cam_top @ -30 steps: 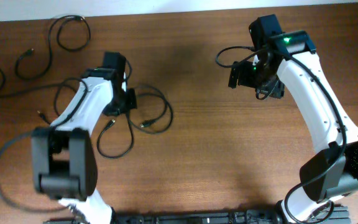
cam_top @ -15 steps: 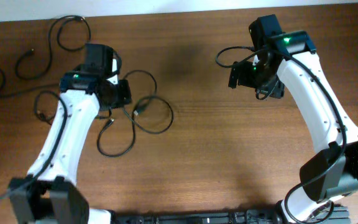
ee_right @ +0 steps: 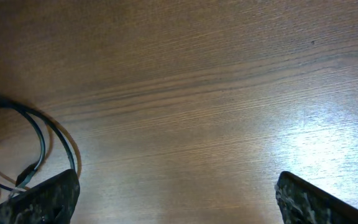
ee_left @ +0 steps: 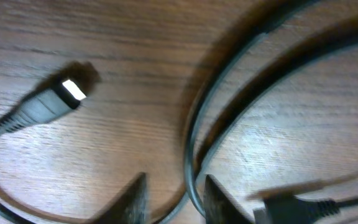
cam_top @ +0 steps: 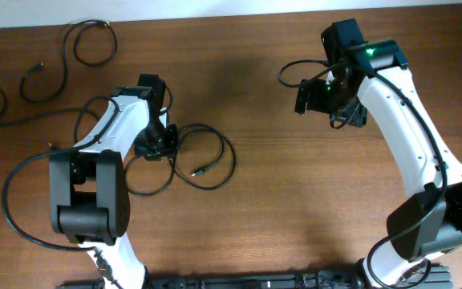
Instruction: Untangle cables
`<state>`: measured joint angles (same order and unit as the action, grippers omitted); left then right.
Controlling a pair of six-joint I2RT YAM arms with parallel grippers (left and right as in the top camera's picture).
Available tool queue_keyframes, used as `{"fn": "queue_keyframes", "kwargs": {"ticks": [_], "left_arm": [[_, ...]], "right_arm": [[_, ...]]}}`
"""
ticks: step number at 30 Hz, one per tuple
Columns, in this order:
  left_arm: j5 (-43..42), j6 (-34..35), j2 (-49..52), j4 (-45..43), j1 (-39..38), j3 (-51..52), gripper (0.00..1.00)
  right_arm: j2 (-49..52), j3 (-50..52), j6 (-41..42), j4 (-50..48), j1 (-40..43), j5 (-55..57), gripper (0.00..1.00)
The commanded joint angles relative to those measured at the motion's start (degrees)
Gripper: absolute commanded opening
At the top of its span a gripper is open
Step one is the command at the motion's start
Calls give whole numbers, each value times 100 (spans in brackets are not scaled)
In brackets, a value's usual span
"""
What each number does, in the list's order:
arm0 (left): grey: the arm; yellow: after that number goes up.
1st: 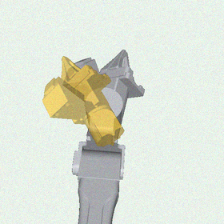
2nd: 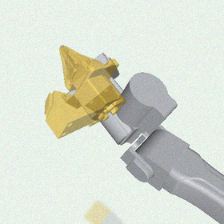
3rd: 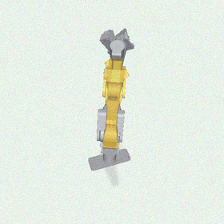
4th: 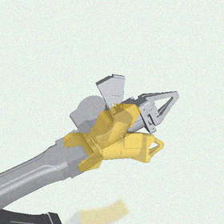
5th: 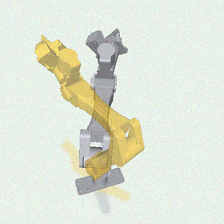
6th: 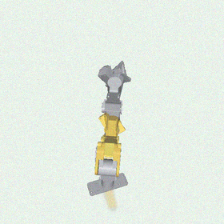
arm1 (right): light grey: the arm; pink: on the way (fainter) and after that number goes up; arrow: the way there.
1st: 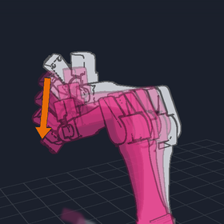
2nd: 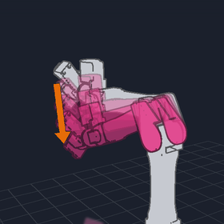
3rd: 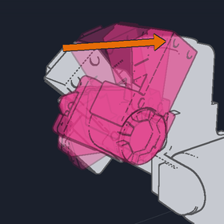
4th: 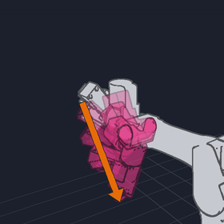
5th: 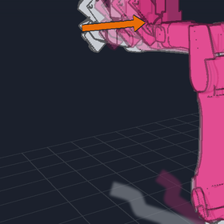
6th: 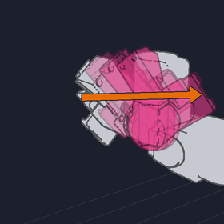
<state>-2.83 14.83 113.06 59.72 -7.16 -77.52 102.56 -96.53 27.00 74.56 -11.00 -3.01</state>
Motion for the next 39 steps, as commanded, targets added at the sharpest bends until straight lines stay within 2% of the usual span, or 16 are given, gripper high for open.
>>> {"fn": "queue_keyframes", "kwargs": {"ticks": [1,2,3,6,9,11,17,19,22,23,27,30,34,39], "left_arm": [[223,-33,61,-68,2,-22,52],[223,-33,61,-81,2,-20,64],[221,-33,61,-149,2,15,67],[70,-50,61,-352,0,385,54],[24,-297,61,-476,0,527,52],[-111,-466,61,-476,-48,529,48],[116,-461,61,-702,-382,809,49],[120,-463,61,-859,-382,1003,38],[225,-463,61,-1250,-385,1294,6],[225,-461,61,-1303,-382,1340,0],[63,-323,61,-1259,-382,1285,0],[70,-76,-20,-804,-358,756,0],[66,17,-920,-656,-216,356,0],[68,17,-2999,-938,90,356,0]], "right_arm": [[9,-11,22,0,15,50,98],[9,-11,22,0,15,50,98],[9,-11,22,0,15,50,98],[9,-11,22,0,15,50,98],[9,-11,22,0,15,50,98],[9,-11,22,0,15,50,98],[9,-11,22,0,15,50,98],[9,-11,22,0,15,50,99],[9,-11,22,0,15,50,98],[9,-11,22,0,15,50,98],[9,-11,22,0,15,50,98],[9,-11,22,0,15,50,98],[9,-11,22,0,15,50,98],[9,-11,22,0,15,50,98]]}}
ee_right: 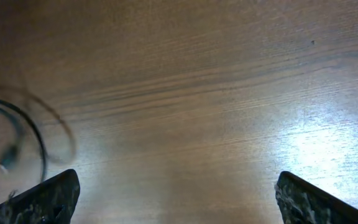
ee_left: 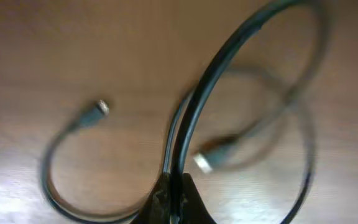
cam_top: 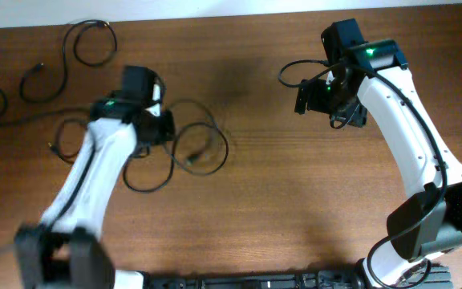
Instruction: Untangle cables
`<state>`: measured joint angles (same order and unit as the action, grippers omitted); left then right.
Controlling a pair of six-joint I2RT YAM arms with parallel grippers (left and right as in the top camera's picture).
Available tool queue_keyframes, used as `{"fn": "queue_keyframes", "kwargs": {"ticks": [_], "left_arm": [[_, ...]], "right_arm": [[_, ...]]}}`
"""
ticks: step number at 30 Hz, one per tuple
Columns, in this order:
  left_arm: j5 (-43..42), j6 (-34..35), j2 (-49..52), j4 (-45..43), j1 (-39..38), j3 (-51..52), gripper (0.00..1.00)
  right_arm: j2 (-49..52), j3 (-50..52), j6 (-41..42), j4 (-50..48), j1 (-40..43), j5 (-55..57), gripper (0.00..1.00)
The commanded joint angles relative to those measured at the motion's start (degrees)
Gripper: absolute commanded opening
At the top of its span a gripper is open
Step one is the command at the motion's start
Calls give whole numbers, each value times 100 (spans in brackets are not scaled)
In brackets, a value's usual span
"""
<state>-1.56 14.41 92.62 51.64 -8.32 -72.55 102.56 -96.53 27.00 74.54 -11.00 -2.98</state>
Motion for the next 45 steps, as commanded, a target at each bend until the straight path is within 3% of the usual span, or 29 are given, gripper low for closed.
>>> {"fn": "queue_keyframes", "kwargs": {"ticks": [1,12,14,18,22,24,34,42,45], "left_arm": [[-59,59,-1241,-164,289,-140,0],[-57,295,-3482,-713,1781,-144,0],[-59,389,-3550,-614,2162,-144,0],[-122,1241,-3550,-577,2844,-175,0],[-76,1386,-3536,-380,3606,-175,0],[466,2129,-3421,20,4218,-175,0],[702,2973,-2706,308,6262,-175,0],[866,2927,-994,-299,6492,-175,0],[1467,2924,-647,-442,6588,-175,1]], "right_arm": [[9,-11,22,2,15,48,99],[9,-11,22,2,15,48,99],[9,-11,22,2,15,48,98],[9,-11,22,2,15,48,98],[9,-11,22,2,15,48,98],[9,-11,22,2,15,48,98],[9,-11,22,4,15,48,98],[9,-11,22,2,15,48,98],[9,-11,22,2,15,48,98]]}}
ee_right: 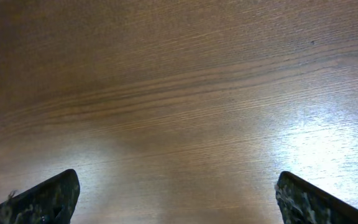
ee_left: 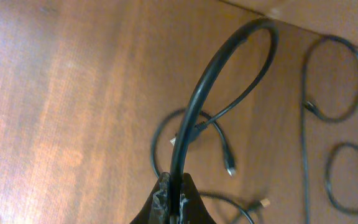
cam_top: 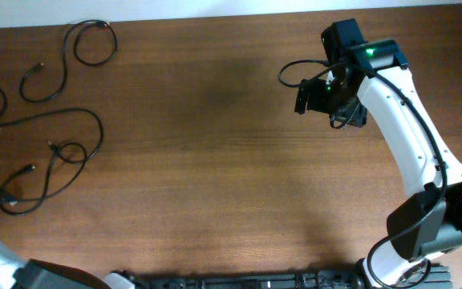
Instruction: Untangle cables
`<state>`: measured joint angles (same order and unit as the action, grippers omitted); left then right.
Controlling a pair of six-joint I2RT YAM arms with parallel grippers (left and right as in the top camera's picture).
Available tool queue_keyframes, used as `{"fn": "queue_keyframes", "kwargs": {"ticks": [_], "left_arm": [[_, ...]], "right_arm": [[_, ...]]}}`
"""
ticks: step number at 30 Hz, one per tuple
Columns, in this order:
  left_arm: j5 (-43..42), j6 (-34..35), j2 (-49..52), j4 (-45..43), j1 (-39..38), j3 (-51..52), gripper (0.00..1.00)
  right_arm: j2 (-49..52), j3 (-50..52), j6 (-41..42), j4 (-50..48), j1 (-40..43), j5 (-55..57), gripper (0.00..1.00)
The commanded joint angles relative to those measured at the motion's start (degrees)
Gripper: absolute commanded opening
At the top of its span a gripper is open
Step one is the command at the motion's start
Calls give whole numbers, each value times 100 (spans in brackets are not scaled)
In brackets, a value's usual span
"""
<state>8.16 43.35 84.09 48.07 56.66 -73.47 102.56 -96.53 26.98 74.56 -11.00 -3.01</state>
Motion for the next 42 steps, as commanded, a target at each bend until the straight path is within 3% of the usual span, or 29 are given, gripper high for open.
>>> {"fn": "queue_keyframes", "kwargs": {"ticks": [1,2,5,8,10,11,12,16,20,23,26,28,34,38,42], "left_arm": [[356,24,337,-144,87,-83,4],[155,-144,435,-234,87,-83,4],[-1226,-1515,752,-892,87,-83,8],[-1333,-1823,1069,-898,87,-83,12],[-1335,-1818,1255,-833,87,-83,31],[-1335,-1816,1320,-815,87,-83,49],[-1340,-1816,1344,-817,87,-83,59],[-2594,-2118,1344,-960,52,-83,47],[-2986,-2721,1346,-992,-411,-76,47],[-2957,-3158,1364,-992,-1128,-61,51],[-2162,-2918,1685,-968,-1934,-61,62],[-2164,-2621,2063,-883,-2218,-61,63],[-1687,-2557,2592,-1043,-2535,-61,61],[-1665,-2361,2610,-1137,-2594,-61,51],[-1602,-2350,3016,-1167,-2592,-61,53]], "right_arm": [[9,-11,24,0,15,50,98],[9,-11,24,0,15,50,98],[9,-11,24,0,15,50,98],[9,-11,24,0,15,50,98],[9,-11,24,0,15,50,98],[9,-11,24,0,15,50,98],[9,-11,24,0,15,50,98],[9,-11,24,0,15,50,98],[9,-11,24,0,15,50,98],[9,-11,24,0,15,50,98],[9,-11,24,0,15,50,98],[9,-11,24,0,15,50,98],[9,-11,24,0,15,50,98],[9,-11,24,0,15,50,99],[9,-11,24,0,15,50,98]]}}
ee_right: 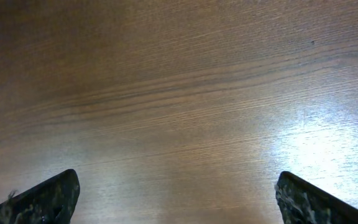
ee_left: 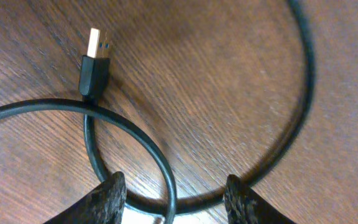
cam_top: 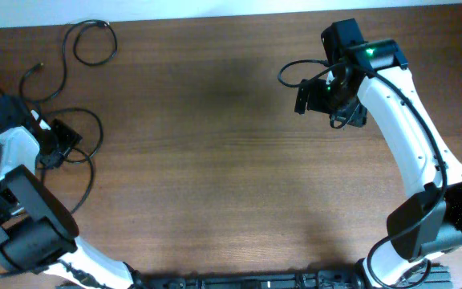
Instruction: Untangle cables
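Observation:
A black cable [ee_left: 135, 134] with a USB plug [ee_left: 95, 59] lies looped on the wooden table. One strand runs between the fingers [ee_left: 107, 200] of my left gripper [ee_left: 174, 204], which is open and low over it. From overhead the left gripper [cam_top: 54, 143] is at the far left, with the cable [cam_top: 96, 132] curving round it. My right gripper [ee_right: 179, 199] is wide open over bare wood, with nothing between its fingers; from overhead the right gripper [cam_top: 307, 95] hangs at the upper right.
More thin black cables [cam_top: 66, 58] lie looped in the table's back left corner, and another strand runs off the left edge. The right arm [cam_top: 399, 120] reaches across the right side of the table.
My left gripper was shut on a raised cable strand, with the arm out of the overhead view. Now it is open, low at the table's left, and the cable lies flat. The right arm is unchanged.
My left gripper stood open over a cable tangle left of the table's middle. Then it was shut on a strand there. Then the cable lay at the far left edge, still held up. Now it lies released beside the other cables. The right arm stayed still.

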`<state>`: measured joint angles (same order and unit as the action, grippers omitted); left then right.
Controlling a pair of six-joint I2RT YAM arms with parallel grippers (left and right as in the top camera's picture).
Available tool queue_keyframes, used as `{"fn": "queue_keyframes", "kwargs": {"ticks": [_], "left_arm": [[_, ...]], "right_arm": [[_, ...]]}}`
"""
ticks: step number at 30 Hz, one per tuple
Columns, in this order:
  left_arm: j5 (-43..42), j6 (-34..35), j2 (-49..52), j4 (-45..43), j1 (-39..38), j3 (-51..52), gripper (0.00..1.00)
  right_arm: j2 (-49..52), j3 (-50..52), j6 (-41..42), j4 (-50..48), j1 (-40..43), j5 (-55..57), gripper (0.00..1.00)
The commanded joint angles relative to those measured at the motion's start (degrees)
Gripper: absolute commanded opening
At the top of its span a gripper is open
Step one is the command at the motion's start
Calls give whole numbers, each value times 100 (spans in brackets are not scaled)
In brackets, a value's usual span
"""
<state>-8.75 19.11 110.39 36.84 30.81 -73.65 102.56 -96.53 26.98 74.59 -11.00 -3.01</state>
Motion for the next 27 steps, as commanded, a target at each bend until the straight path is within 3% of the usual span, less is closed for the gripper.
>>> {"fn": "queue_keyframes", "kwargs": {"ticks": [1,5,7,8,12,15,17,21,27], "left_arm": [[90,74,470,-85,-7,-44,50],[90,74,490,-212,-7,-44,42],[92,74,490,-210,-7,-46,8],[94,74,490,-208,-7,-46,0],[109,76,345,-76,-2,-94,0],[258,179,-525,479,7,-94,0],[1137,1029,-935,1025,42,-94,0],[1176,1259,-1110,1628,592,-39,0],[1161,1366,-1099,1655,1366,-11,0]], "right_arm": [[9,-11,24,-2,15,50,98],[9,-11,24,-2,15,50,98],[9,-11,24,-2,15,50,98],[9,-11,24,-2,15,50,98],[9,-11,24,-2,15,50,98],[9,-11,24,-2,15,50,98],[9,-11,24,-2,15,50,98],[9,-11,24,-2,15,50,98],[9,-11,24,-2,15,50,98]]}}
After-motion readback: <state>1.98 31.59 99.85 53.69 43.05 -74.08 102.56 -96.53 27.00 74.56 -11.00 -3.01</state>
